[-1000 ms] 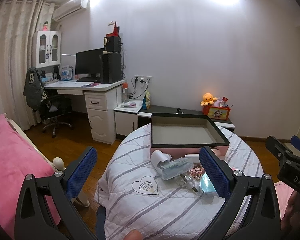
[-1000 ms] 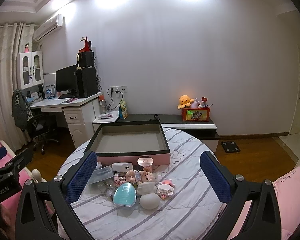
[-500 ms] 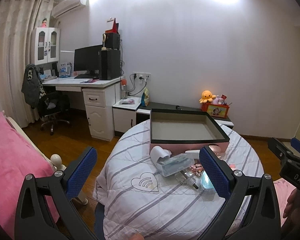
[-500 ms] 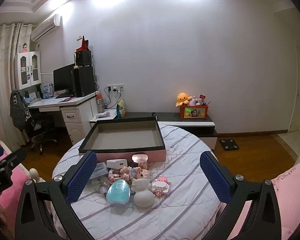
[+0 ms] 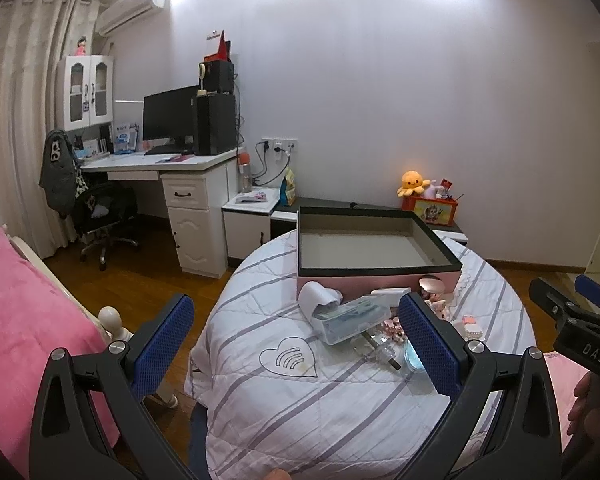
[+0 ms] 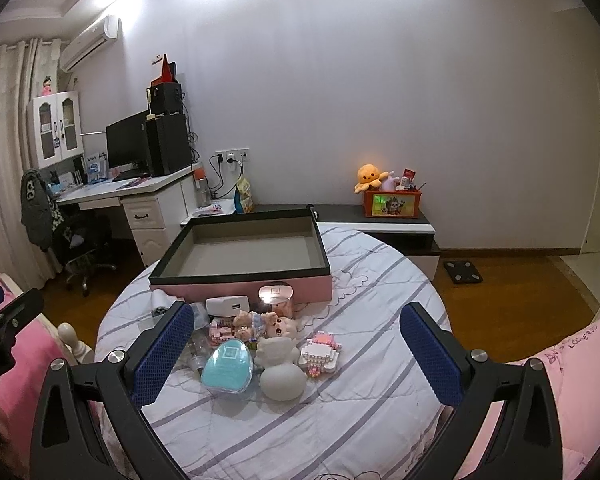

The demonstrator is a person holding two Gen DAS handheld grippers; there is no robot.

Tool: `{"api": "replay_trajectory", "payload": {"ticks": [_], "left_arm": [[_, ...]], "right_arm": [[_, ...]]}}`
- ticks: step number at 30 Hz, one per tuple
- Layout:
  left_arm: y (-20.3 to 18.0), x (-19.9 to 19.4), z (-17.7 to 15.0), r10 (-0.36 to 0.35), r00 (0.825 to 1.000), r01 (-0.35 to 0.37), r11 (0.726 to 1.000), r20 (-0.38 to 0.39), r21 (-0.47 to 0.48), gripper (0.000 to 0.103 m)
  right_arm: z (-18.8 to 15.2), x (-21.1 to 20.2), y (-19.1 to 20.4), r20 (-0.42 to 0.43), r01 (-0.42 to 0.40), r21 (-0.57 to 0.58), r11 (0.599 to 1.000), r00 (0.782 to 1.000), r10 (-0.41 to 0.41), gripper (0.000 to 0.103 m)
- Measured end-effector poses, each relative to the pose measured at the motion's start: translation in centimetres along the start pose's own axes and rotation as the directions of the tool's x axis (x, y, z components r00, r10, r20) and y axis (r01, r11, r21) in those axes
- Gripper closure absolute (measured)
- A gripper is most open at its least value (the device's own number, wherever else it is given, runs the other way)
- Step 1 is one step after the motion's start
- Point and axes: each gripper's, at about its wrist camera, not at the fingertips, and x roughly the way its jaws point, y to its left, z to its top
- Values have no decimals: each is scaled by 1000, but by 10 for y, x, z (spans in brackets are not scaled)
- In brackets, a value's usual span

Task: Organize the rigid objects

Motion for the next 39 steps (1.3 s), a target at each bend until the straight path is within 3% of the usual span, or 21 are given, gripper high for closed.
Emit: {"api": "replay_trajectory", "payload": {"ticks": [30, 39], "left_arm": [[-7, -2, -5, -14, 1000, 14, 1000, 9, 9, 0], [-10, 15, -16, -15, 999, 15, 1000, -32, 11, 0]], "right_arm": [[6, -10, 7, 27, -3, -21, 1000, 1000, 4, 0], [-8, 10, 3, -26, -13, -25, 1000, 1000, 12, 0]]}}
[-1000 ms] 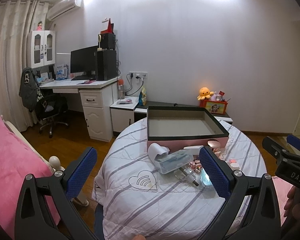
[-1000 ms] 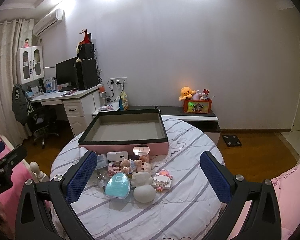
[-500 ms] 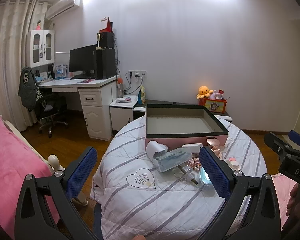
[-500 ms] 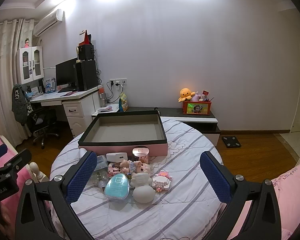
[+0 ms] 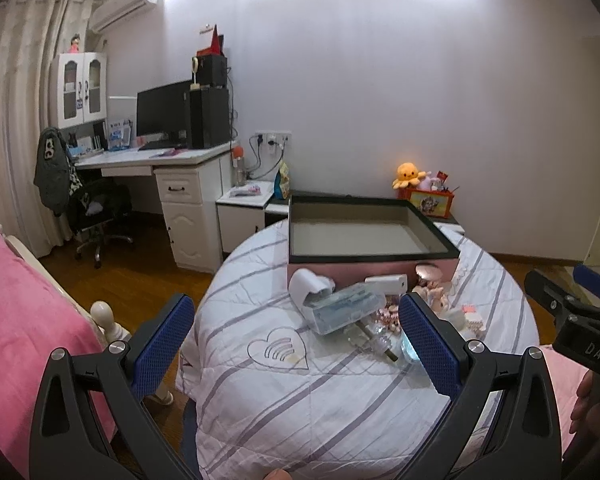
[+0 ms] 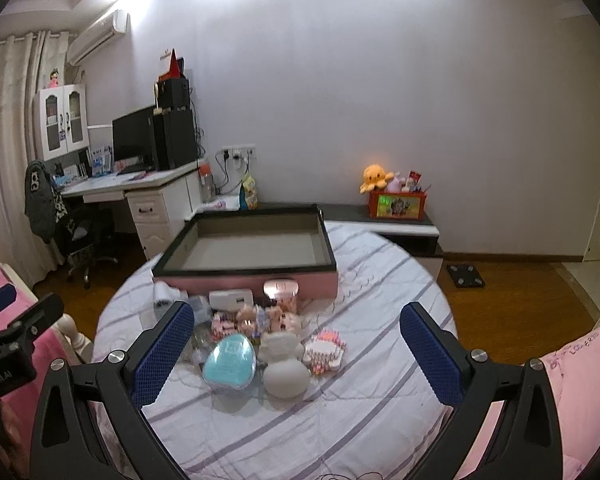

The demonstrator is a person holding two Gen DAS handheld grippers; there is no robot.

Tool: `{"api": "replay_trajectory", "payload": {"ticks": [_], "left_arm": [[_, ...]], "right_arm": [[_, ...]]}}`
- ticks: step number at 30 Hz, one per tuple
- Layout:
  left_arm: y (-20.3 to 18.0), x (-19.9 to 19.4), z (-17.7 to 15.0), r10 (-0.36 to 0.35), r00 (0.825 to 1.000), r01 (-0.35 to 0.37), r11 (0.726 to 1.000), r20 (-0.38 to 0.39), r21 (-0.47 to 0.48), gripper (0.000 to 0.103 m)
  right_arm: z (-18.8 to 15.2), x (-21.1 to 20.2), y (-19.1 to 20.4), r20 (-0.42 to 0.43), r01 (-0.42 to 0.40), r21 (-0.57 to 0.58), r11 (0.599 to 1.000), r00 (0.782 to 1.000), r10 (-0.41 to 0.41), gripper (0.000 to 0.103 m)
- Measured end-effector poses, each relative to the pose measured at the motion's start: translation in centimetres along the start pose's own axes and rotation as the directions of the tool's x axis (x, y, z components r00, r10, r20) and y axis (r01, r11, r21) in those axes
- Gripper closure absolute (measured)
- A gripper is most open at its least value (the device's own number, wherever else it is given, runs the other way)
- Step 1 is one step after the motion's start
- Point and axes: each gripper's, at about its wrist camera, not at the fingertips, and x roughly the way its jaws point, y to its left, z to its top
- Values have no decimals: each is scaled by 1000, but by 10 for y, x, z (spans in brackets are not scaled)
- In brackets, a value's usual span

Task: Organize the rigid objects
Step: 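Grasp the clear barcode box with the left tool while the right tool grasps the white snowman figure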

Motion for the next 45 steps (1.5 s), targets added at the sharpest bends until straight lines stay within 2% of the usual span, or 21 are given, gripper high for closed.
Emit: {"api": "replay_trajectory", "payload": {"ticks": [10, 21, 27, 33, 39, 42, 45], "left_arm": [[-4, 35, -19, -9, 997, 9, 1000, -71, -3, 0], [-15, 97, -41, -26, 980, 25, 1000, -195, -10, 0], [-20, 119, -44, -38, 973, 34, 999, -227, -21, 0], [-29, 139, -37, -58, 970, 53, 998, -238, -28, 0], [-32, 162, -30, -54, 966, 44, 998, -254, -45, 0], [-32, 171, -26, -94, 962, 76, 994, -256, -79, 0], [-36, 174, -20, -103, 962, 80, 992, -252, -98, 0]], "right_arm": [[-28, 35, -9, -104, -13, 5, 1000, 995, 13, 0], [-61, 80, -22, -226, -29, 17, 999, 974, 32, 1], [-70, 102, -21, -265, -60, 14, 998, 962, 62, 10], [-74, 119, -15, -286, -106, 12, 994, 953, 105, 24], [-73, 130, -12, -293, -120, 15, 993, 949, 119, 29], [-72, 133, -10, -298, -124, 16, 992, 946, 123, 30], [-72, 134, -10, -305, -125, 13, 992, 944, 123, 30]]}}
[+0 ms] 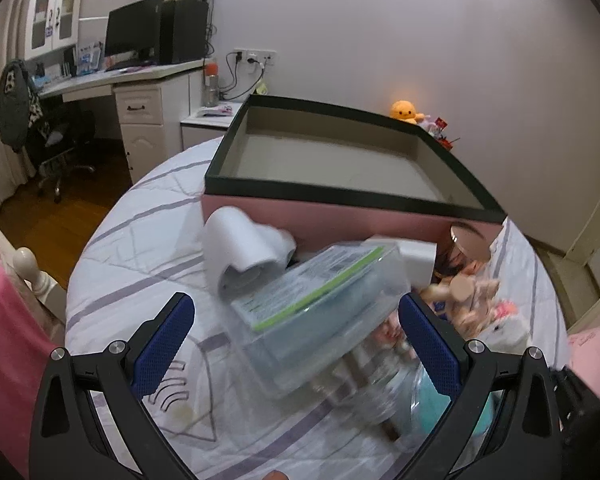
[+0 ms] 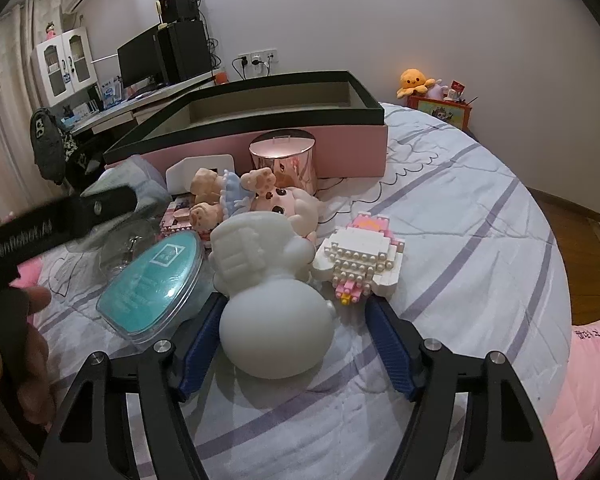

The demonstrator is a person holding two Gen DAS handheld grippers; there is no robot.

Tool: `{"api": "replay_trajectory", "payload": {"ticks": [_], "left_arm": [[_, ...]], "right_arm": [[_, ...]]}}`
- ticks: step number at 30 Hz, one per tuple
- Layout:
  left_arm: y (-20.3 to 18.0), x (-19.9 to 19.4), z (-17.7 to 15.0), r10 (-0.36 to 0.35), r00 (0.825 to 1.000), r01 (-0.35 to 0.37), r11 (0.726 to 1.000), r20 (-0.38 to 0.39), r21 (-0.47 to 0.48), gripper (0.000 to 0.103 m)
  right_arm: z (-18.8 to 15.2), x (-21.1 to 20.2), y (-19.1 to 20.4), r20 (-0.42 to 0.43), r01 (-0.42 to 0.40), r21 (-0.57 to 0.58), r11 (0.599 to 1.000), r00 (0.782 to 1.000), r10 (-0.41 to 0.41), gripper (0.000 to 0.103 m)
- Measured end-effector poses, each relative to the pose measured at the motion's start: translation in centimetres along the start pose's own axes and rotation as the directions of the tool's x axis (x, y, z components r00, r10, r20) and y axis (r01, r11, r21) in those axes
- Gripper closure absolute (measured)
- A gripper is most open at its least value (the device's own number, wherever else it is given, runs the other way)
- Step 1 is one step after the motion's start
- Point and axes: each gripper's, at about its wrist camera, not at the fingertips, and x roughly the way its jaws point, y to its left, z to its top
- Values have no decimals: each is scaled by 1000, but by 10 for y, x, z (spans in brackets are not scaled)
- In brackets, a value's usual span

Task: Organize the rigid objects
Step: 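Grasp the clear barcode box with the left tool while the right tool grasps the white snowman figure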

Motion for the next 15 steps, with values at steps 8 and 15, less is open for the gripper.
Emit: {"api": "replay_trajectory", "payload": {"ticks": [8, 15], "left_arm": [[-6, 21, 2, 10, 999, -10, 1000, -33, 4, 0], [7, 17, 4, -70, 997, 69, 997, -27, -21, 1]], "right_arm": [[3, 1, -1, -14, 0, -12, 1000, 1000, 0, 31], [4, 2, -2, -20, -7, -16, 1000, 1000, 6, 34]]}}
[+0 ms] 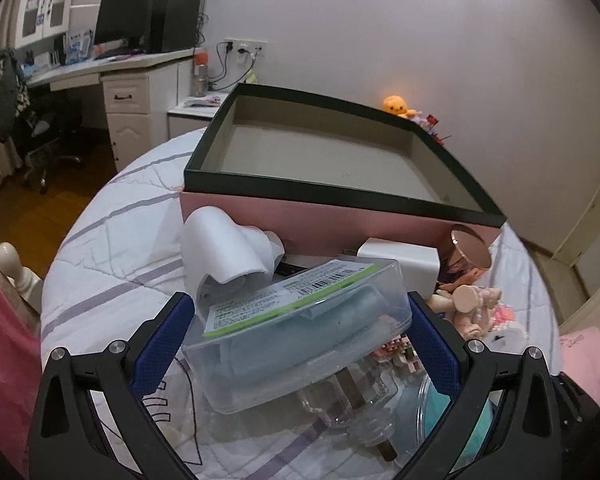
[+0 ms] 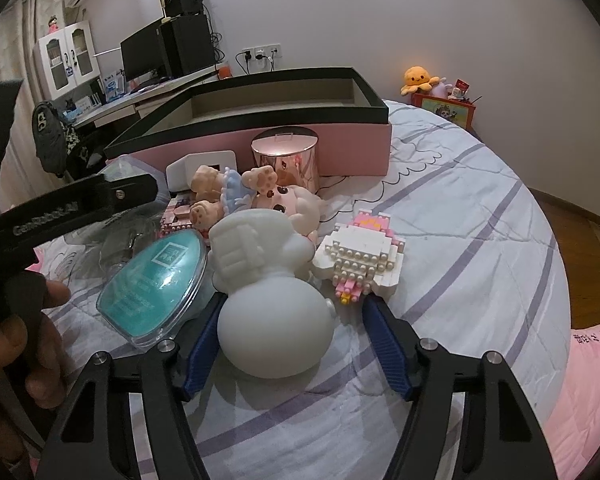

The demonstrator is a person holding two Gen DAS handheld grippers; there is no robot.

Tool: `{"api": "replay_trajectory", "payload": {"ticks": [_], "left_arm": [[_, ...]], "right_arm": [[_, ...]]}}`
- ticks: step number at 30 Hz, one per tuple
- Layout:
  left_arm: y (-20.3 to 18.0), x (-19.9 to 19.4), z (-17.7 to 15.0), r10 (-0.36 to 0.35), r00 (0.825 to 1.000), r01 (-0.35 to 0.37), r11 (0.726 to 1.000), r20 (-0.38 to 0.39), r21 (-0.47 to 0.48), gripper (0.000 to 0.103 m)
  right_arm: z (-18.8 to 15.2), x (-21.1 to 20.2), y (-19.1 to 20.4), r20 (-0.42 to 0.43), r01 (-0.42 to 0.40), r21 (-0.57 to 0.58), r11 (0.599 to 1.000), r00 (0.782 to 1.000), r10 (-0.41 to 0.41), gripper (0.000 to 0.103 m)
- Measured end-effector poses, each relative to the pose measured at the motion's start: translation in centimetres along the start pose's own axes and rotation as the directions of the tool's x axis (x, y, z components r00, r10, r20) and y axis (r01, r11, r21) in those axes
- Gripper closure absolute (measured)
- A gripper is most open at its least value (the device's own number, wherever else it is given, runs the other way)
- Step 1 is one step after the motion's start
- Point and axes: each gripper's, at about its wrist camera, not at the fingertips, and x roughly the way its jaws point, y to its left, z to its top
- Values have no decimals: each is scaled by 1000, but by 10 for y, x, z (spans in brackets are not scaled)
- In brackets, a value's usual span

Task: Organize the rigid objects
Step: 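Grasp the clear barcode box with the left tool while the right tool grasps the white snowman figure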

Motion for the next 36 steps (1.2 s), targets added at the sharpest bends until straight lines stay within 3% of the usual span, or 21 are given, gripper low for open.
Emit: {"api": "replay_trajectory", "payload": {"ticks": [5, 8, 21, 24, 26, 30, 31, 33, 36], "left_arm": [[7, -13, -5, -27, 999, 27, 1000, 23, 0, 1], [10, -25, -11, -18, 999, 18, 1000, 43, 13, 1], [19, -45, -26, 3, 998, -6, 999, 65, 51, 1], [20, -46, -28, 3, 998, -6, 999, 60, 54, 1], [20, -45, -30, 3, 999, -6, 998, 52, 56, 1], [20, -45, -35, 3, 999, -6, 998, 50, 62, 1], [21, -46, -35, 2, 999, -5, 998, 50, 62, 1], [23, -47, -35, 4, 999, -7, 998, 51, 61, 1], [23, -46, -35, 4, 999, -7, 998, 50, 56, 1]], "right_arm": [[-2, -3, -1, 3, -6, 6, 1000, 1000, 6, 39], [-4, -9, -1, 9, -26, 13, 1000, 1000, 26, 51], [2, 5, 11, -30, -32, -17, 999, 999, 32, 52], [2, 7, 14, -41, -17, -44, 999, 999, 15, 46], [1, 8, 17, -43, -13, -53, 999, 999, 11, 30], [-1, 7, 21, -36, 4, -69, 998, 999, -6, 26], [0, 5, 18, -22, -6, -50, 999, 1000, 5, 29], [-1, -1, 12, 6, -28, -12, 1000, 1000, 28, 48], [-2, -1, 12, 0, -25, -31, 999, 1000, 25, 52]]}}
